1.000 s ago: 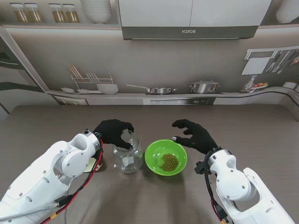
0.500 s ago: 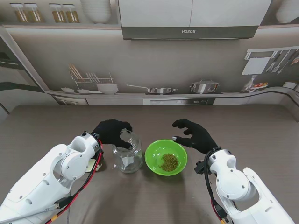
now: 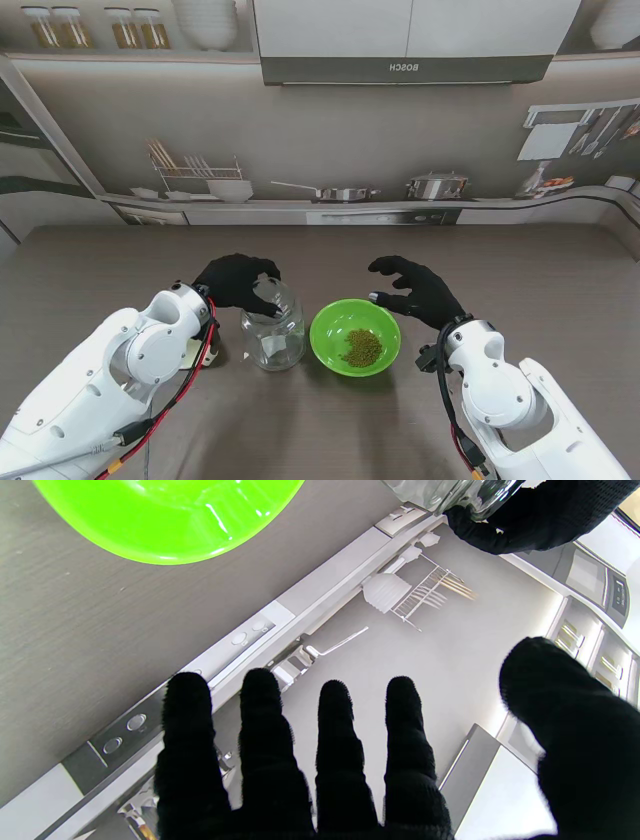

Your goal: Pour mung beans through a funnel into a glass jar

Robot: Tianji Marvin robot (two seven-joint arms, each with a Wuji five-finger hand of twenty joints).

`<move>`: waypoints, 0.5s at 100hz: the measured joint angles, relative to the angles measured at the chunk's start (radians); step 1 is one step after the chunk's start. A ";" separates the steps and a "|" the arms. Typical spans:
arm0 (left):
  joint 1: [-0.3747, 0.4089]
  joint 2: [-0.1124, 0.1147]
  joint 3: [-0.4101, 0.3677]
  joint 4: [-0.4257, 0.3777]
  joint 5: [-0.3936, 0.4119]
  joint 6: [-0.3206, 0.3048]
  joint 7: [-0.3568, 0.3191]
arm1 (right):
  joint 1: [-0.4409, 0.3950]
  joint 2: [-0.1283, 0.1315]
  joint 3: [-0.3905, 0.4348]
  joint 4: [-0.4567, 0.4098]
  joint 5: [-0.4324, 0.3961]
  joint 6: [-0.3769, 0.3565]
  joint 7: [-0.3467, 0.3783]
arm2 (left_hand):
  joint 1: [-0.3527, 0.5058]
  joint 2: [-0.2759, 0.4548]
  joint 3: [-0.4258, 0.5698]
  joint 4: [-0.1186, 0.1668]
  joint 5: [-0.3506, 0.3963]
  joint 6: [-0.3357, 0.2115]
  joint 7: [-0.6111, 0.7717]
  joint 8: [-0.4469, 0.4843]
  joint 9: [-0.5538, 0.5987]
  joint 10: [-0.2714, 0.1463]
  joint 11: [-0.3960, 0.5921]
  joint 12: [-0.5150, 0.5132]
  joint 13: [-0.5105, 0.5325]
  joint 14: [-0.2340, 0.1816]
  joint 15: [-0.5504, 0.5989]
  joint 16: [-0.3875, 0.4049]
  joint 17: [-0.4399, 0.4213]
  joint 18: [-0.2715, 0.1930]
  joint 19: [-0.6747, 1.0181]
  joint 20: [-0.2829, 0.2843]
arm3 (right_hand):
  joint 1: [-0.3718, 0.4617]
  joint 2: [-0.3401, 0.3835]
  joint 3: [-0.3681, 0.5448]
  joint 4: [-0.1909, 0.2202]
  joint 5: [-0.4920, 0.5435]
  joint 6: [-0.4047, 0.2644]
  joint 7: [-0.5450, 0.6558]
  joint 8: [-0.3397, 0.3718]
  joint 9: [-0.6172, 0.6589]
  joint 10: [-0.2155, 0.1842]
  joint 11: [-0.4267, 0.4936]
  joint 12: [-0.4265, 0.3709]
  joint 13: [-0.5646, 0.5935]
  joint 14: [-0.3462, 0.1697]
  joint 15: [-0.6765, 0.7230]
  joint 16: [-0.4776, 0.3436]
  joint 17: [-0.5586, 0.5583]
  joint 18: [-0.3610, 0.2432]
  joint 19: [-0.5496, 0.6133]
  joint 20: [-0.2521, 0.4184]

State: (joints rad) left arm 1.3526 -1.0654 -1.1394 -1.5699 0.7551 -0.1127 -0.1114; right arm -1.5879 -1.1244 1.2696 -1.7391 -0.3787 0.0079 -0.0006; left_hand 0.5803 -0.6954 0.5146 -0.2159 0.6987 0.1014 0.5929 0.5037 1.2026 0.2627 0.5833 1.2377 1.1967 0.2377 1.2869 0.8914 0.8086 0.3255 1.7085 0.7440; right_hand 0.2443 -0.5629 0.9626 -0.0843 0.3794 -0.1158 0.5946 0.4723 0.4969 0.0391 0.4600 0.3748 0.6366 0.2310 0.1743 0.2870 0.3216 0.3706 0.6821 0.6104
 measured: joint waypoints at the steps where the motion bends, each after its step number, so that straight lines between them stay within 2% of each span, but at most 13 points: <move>1: 0.000 0.000 0.000 0.000 0.000 0.000 0.000 | 0.000 0.000 0.000 0.000 0.000 0.000 0.000 | 0.000 0.000 0.000 0.000 0.000 0.000 0.000 0.000 0.000 0.000 -0.003 -0.002 0.000 0.000 0.000 0.000 0.000 0.000 0.000 0.000 | 0.000 0.000 0.000 0.000 0.000 0.000 0.000 0.000 0.000 0.000 0.000 0.000 0.000 0.000 0.000 0.000 0.000 0.000 0.000 0.000; 19: 0.003 0.000 -0.012 -0.015 -0.002 0.009 -0.016 | 0.002 0.000 0.000 0.003 0.001 -0.001 0.000 | 0.000 0.000 0.000 0.000 0.001 0.000 0.000 -0.001 0.006 0.000 -0.076 -0.092 0.000 0.000 -0.007 0.000 0.000 0.000 0.000 -0.001 | 0.000 0.000 0.000 0.000 0.000 0.000 0.000 0.000 0.000 0.000 0.000 0.000 0.000 0.000 0.000 0.000 0.000 0.000 0.000 0.000; 33: 0.001 0.000 -0.012 -0.024 -0.007 0.015 -0.021 | 0.003 0.000 0.000 0.005 0.002 -0.002 0.000 | 0.004 -0.003 0.000 -0.001 0.011 0.008 0.000 -0.001 0.006 0.002 -0.082 -0.097 0.000 0.001 -0.009 0.000 0.000 0.000 0.000 -0.001 | 0.000 0.000 0.000 0.000 0.000 0.000 0.000 0.000 0.000 0.000 0.000 0.000 0.000 0.000 0.000 0.000 0.000 0.000 0.000 0.000; 39: -0.001 0.000 -0.012 -0.027 -0.009 0.016 -0.023 | 0.004 0.000 0.000 0.006 0.002 -0.002 -0.001 | 0.009 -0.004 0.000 -0.021 0.012 0.011 0.000 -0.001 0.006 0.005 -0.085 -0.098 0.000 0.002 -0.009 0.000 0.000 0.001 0.000 -0.001 | 0.000 0.000 0.000 0.000 0.000 0.000 0.000 0.000 0.000 0.000 0.000 0.000 0.000 0.000 0.000 0.000 0.000 0.000 0.000 0.000; 50: -0.007 0.000 -0.012 -0.032 -0.013 0.020 -0.025 | 0.004 -0.001 0.001 0.008 0.002 -0.003 -0.001 | 0.009 -0.004 0.000 -0.021 0.012 0.012 0.000 -0.001 0.006 0.005 -0.085 -0.098 0.000 0.002 -0.009 0.000 0.000 0.001 0.000 -0.001 | 0.000 0.000 0.000 0.000 0.000 0.000 0.000 0.000 0.000 0.000 0.000 0.000 0.000 0.000 0.000 0.000 0.000 0.000 0.000 0.000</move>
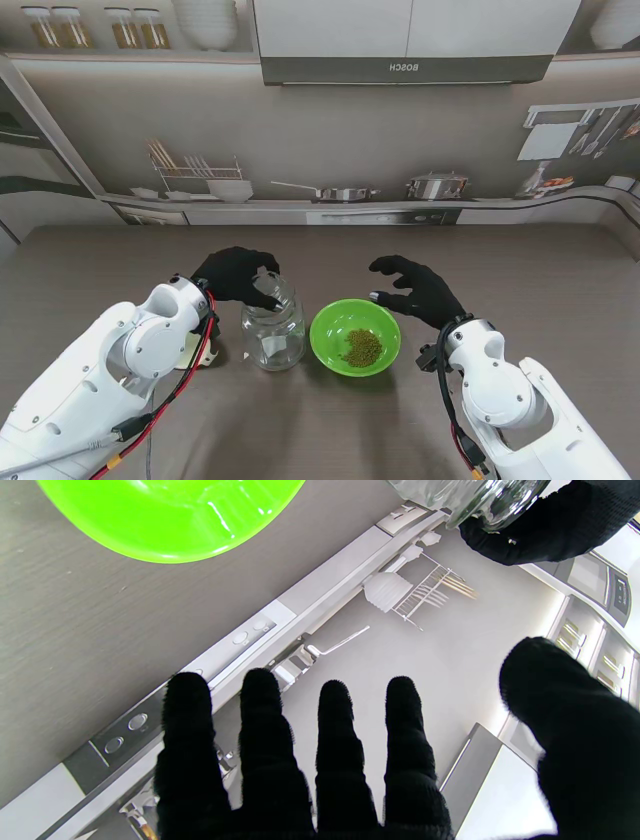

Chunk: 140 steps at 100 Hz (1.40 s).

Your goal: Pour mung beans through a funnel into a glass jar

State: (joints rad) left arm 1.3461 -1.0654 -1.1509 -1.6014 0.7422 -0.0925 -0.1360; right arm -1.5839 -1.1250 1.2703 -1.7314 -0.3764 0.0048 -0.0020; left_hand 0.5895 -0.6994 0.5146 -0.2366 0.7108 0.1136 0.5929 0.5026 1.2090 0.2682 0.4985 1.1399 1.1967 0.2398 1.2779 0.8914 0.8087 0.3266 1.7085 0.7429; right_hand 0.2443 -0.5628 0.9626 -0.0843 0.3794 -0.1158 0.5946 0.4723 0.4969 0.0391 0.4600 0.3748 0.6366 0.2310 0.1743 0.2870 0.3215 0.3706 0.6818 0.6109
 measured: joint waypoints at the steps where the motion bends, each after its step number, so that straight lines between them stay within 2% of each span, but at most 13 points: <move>1: 0.000 0.000 0.000 0.000 0.000 0.000 0.000 | 0.000 0.000 0.000 0.000 0.000 0.000 0.000 | 0.000 0.000 0.000 0.000 0.000 0.000 0.000 0.000 0.000 0.000 0.000 0.000 0.000 0.000 0.000 0.000 0.000 0.000 0.000 0.000 | 0.000 0.000 0.000 0.000 0.000 0.000 0.000 0.000 0.000 0.000 0.000 0.000 0.000 0.000 0.000 0.000 0.000 0.000 0.000 0.000; 19: -0.003 0.000 -0.005 -0.015 -0.002 0.003 -0.010 | 0.001 0.000 0.001 0.002 0.001 -0.001 -0.001 | 0.000 0.000 0.000 0.000 0.000 0.000 0.000 0.000 0.000 0.000 0.000 0.000 0.000 0.000 0.000 0.000 0.000 0.000 0.000 0.000 | 0.000 0.000 0.000 0.000 0.000 0.000 0.000 0.000 0.000 0.000 0.000 0.000 0.000 0.000 0.000 0.000 0.000 0.000 0.000 0.000; 32: 0.011 0.000 -0.044 -0.045 0.009 -0.002 -0.033 | 0.001 0.000 0.001 0.002 0.002 -0.001 -0.002 | 0.000 0.000 0.000 0.000 0.000 0.000 0.000 0.000 0.000 0.000 0.000 0.000 0.000 0.000 0.000 0.000 0.000 0.000 0.000 0.000 | 0.000 0.000 0.000 0.000 0.000 0.000 0.000 0.000 0.000 0.000 0.000 0.000 0.000 0.000 0.000 0.000 0.000 0.000 0.000 0.000; 54: 0.070 0.000 -0.145 -0.108 0.041 -0.005 -0.050 | 0.002 -0.001 0.000 0.004 0.002 -0.003 -0.003 | 0.000 0.000 0.000 0.000 0.000 0.000 0.000 0.000 0.000 0.000 0.000 0.000 0.000 0.000 0.000 0.000 0.000 0.000 0.000 0.000 | 0.000 0.000 0.000 0.000 0.000 0.000 0.000 0.000 0.000 0.000 0.000 0.000 0.000 0.000 0.000 0.000 0.000 0.000 0.000 0.000; 79: 0.192 0.001 -0.305 -0.180 0.112 -0.006 -0.054 | 0.004 -0.001 -0.004 0.007 0.004 -0.006 -0.002 | 0.000 0.000 0.000 0.000 0.001 0.000 0.000 0.000 0.000 0.000 0.000 0.000 0.000 0.000 -0.001 0.000 0.000 0.000 0.000 -0.001 | 0.000 0.000 0.000 0.000 0.000 0.000 0.000 0.000 0.000 0.000 0.000 0.000 0.000 0.000 0.000 0.000 0.000 0.000 0.000 0.001; 114: 0.358 0.001 -0.491 -0.225 0.212 0.009 0.009 | 0.014 0.000 -0.021 0.018 0.008 -0.013 0.002 | 0.000 0.000 0.000 0.000 0.001 0.000 0.000 0.000 0.000 0.001 0.000 0.000 0.000 0.000 -0.002 0.000 0.000 0.000 0.000 -0.002 | 0.000 0.000 0.000 0.000 0.000 0.000 0.000 0.000 0.000 0.000 0.000 0.000 0.000 0.000 0.000 0.000 0.000 0.000 0.000 0.001; 140: 0.451 0.000 -0.549 -0.217 0.269 0.039 0.090 | 0.016 0.000 -0.029 0.021 0.011 -0.017 0.004 | 0.000 0.000 0.000 0.000 0.001 0.000 0.000 0.000 0.000 0.001 0.000 0.000 0.000 0.000 -0.002 0.000 0.000 0.000 0.000 -0.002 | 0.000 0.013 0.000 0.000 0.000 0.000 0.000 0.000 0.000 0.000 0.000 0.000 0.000 0.000 0.000 0.000 0.000 0.000 -0.001 0.001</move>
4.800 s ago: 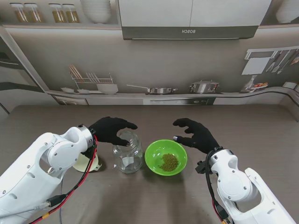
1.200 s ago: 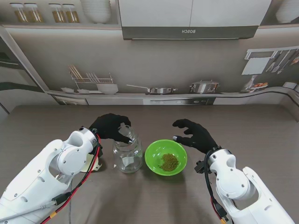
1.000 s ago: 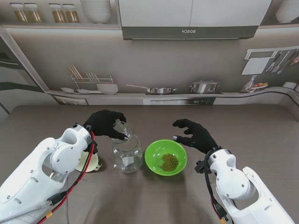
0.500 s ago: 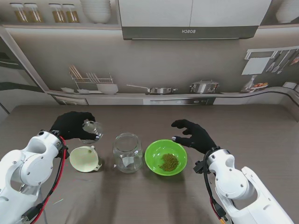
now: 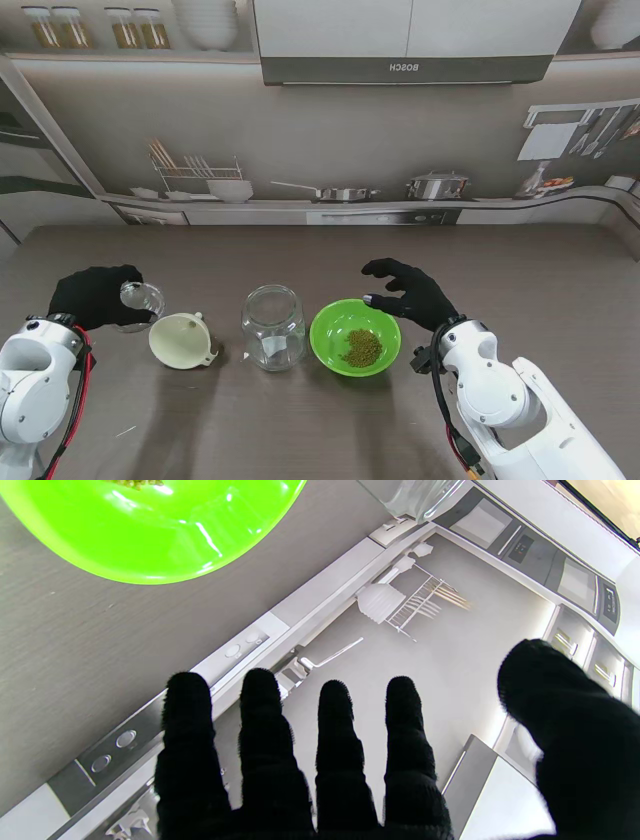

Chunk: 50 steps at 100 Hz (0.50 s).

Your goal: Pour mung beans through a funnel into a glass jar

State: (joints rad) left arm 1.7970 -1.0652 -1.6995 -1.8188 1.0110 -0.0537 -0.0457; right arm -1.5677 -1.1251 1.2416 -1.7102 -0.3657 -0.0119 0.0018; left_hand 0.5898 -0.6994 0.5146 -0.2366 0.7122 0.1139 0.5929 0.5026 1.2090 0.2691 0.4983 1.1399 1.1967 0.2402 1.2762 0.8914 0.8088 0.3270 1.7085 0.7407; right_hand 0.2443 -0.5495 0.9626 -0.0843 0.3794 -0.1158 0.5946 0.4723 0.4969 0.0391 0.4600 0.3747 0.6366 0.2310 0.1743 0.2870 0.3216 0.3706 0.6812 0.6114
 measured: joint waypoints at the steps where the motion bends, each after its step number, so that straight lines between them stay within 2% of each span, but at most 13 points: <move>1: 0.003 0.000 -0.002 0.002 0.002 0.001 0.002 | 0.000 0.000 0.000 0.000 0.000 0.000 0.000 | 0.000 0.000 0.000 0.000 0.000 0.000 0.000 0.000 0.000 0.000 0.000 0.000 0.000 0.000 0.000 0.000 0.000 0.000 0.000 0.000 | 0.000 0.000 0.000 0.000 0.000 0.000 0.000 0.000 0.000 0.000 0.000 0.000 0.000 0.000 0.000 0.000 0.000 0.000 0.000 0.000; 28: 0.060 -0.001 -0.021 0.070 0.034 0.052 0.078 | 0.000 0.000 0.000 0.000 0.001 0.001 0.004 | 0.000 0.000 0.000 0.000 0.000 0.000 0.000 0.000 0.000 0.000 0.000 0.000 0.000 0.000 0.000 0.001 0.000 0.000 0.000 0.000 | 0.000 0.000 0.000 0.000 0.000 0.000 0.000 0.000 0.000 0.000 0.000 0.000 0.000 0.000 0.000 0.000 0.000 0.000 0.000 0.000; 50: 0.055 -0.001 0.018 0.179 0.029 0.092 0.140 | 0.001 0.000 -0.003 0.000 0.000 0.000 0.004 | 0.000 0.000 0.000 0.000 0.000 0.000 0.000 0.000 0.000 0.000 0.000 0.000 0.000 0.000 0.000 0.001 0.000 0.000 0.000 -0.008 | 0.000 0.001 0.000 0.000 0.000 0.000 0.000 0.000 0.000 0.000 0.000 0.000 0.000 0.000 0.000 0.000 0.000 0.000 0.000 0.000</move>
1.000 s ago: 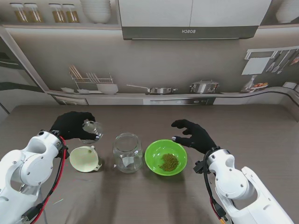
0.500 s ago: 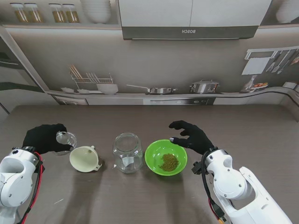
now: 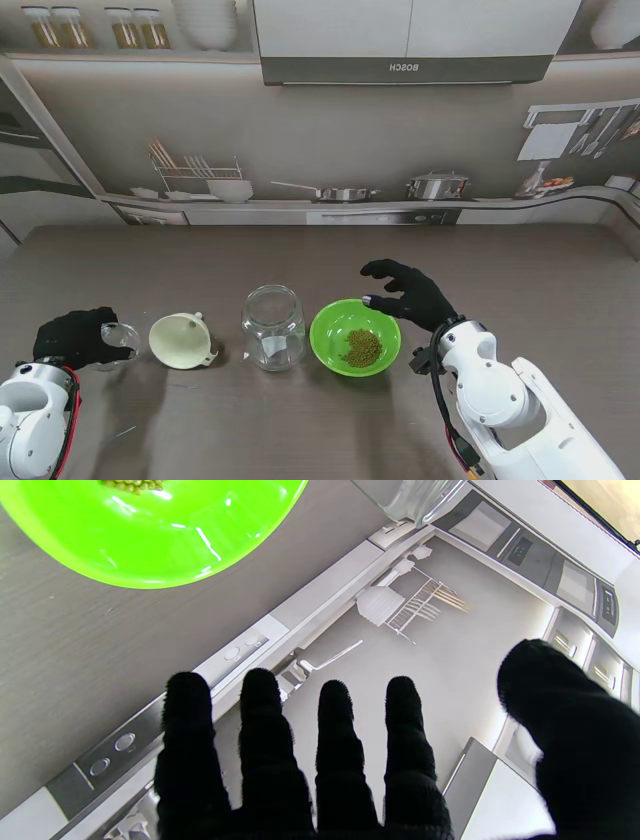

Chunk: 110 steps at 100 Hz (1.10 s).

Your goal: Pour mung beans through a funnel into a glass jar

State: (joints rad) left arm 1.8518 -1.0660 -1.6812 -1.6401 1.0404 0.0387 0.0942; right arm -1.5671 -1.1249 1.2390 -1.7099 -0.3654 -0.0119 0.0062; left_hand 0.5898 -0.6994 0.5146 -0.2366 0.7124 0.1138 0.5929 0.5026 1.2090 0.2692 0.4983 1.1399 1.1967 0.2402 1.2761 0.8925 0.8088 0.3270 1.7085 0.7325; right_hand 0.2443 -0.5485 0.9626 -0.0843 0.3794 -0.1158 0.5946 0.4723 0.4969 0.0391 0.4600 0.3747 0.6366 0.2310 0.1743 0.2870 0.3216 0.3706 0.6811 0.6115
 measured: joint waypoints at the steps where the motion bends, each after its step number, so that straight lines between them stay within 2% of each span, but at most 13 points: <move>1: -0.001 0.000 0.002 0.004 -0.001 0.001 0.001 | 0.000 0.000 0.000 0.000 0.000 0.000 0.000 | 0.000 0.000 0.000 0.000 0.000 0.000 0.000 0.000 0.000 0.000 0.000 0.000 0.000 0.000 0.000 0.000 0.000 0.000 0.000 0.000 | 0.000 0.001 0.000 0.000 0.000 0.000 0.000 0.000 0.000 0.000 0.000 0.000 0.000 0.000 0.000 0.000 0.000 0.000 0.000 0.000; 24: -0.028 -0.002 0.046 0.086 -0.024 0.032 0.018 | -0.001 0.000 0.001 0.000 -0.001 0.001 -0.001 | 0.000 0.000 0.000 0.000 0.000 0.000 0.000 0.000 0.000 0.001 0.000 0.000 -0.003 0.006 -0.011 0.000 -0.011 0.002 0.000 -0.001 | 0.000 0.002 0.000 0.000 0.000 0.000 0.000 0.000 0.000 0.000 0.000 0.000 0.000 0.000 0.000 0.000 0.000 0.000 0.000 0.000; 55: -0.049 -0.003 0.076 0.127 -0.033 0.054 0.021 | -0.001 0.000 0.002 0.000 0.000 0.001 -0.001 | 0.003 0.000 0.000 0.000 0.000 0.000 0.000 0.000 -0.010 0.001 -0.001 0.007 -0.028 0.014 -0.026 0.000 -0.048 0.003 0.000 -0.001 | 0.000 0.002 0.000 0.000 0.000 0.000 0.000 0.000 0.000 0.000 0.000 0.000 0.000 0.000 0.000 0.000 0.000 0.000 0.000 0.000; 71: -0.054 -0.003 0.086 0.136 -0.047 0.070 0.008 | -0.001 0.000 0.003 0.000 0.000 0.001 -0.001 | 0.051 -0.012 0.000 0.000 -0.003 0.019 -0.019 -0.009 -0.042 0.031 -0.071 0.027 -0.092 0.033 -0.068 -0.001 -0.102 0.015 -0.023 0.001 | 0.000 0.003 0.000 0.000 0.000 0.001 0.000 0.000 0.000 0.000 0.000 0.000 0.000 0.000 0.000 0.000 0.000 0.000 0.000 0.000; 86: -0.056 -0.003 0.091 0.143 -0.048 0.083 0.001 | -0.002 0.000 0.004 0.000 0.002 0.002 -0.001 | 0.062 -0.012 0.000 0.000 -0.003 0.021 -0.037 -0.013 -0.051 0.033 -0.129 0.022 -0.121 0.044 -0.130 -0.027 -0.136 0.018 -0.063 0.009 | 0.000 0.003 0.000 0.000 0.000 0.001 0.000 0.000 0.000 0.000 0.000 0.000 0.000 0.000 0.000 0.000 0.000 0.000 0.000 0.000; 100: -0.053 -0.003 0.090 0.138 -0.049 0.091 -0.010 | -0.002 0.000 0.004 0.000 0.002 0.002 -0.001 | 0.070 -0.012 0.000 0.000 -0.004 0.021 -0.037 -0.022 -0.058 0.033 -0.156 -0.002 -0.135 0.048 -0.159 -0.040 -0.148 0.018 -0.067 0.009 | 0.000 0.003 0.000 0.000 0.000 0.002 0.000 0.000 0.000 0.000 0.000 0.000 0.000 0.000 0.000 0.000 0.000 0.000 0.000 0.000; 110: -0.046 -0.003 0.087 0.127 -0.049 0.097 -0.020 | -0.002 0.000 0.004 0.000 0.003 0.003 -0.001 | 0.074 -0.012 0.000 -0.001 -0.004 0.022 -0.045 -0.034 -0.070 0.035 -0.168 -0.064 -0.145 0.049 -0.189 -0.053 -0.159 0.019 -0.085 0.010 | 0.000 0.003 0.000 0.000 0.000 0.002 0.000 0.000 0.000 0.000 0.000 0.000 0.000 0.000 0.000 0.000 0.000 0.000 0.000 0.000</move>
State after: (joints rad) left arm 1.8060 -1.0691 -1.5942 -1.5128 0.9915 0.1362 0.0742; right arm -1.5690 -1.1253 1.2430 -1.7099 -0.3628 -0.0093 0.0055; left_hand 0.6634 -0.7119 0.5141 -0.2375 0.7088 0.1363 0.5476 0.4685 1.1391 0.3041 0.3303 1.0763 1.0521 0.2894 1.0871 0.8400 0.6496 0.3461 1.6235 0.7422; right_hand 0.2443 -0.5455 0.9624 -0.0843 0.3794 -0.1137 0.5946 0.4723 0.4969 0.0393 0.4600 0.3747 0.6366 0.2310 0.1743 0.2870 0.3215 0.3706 0.6811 0.6116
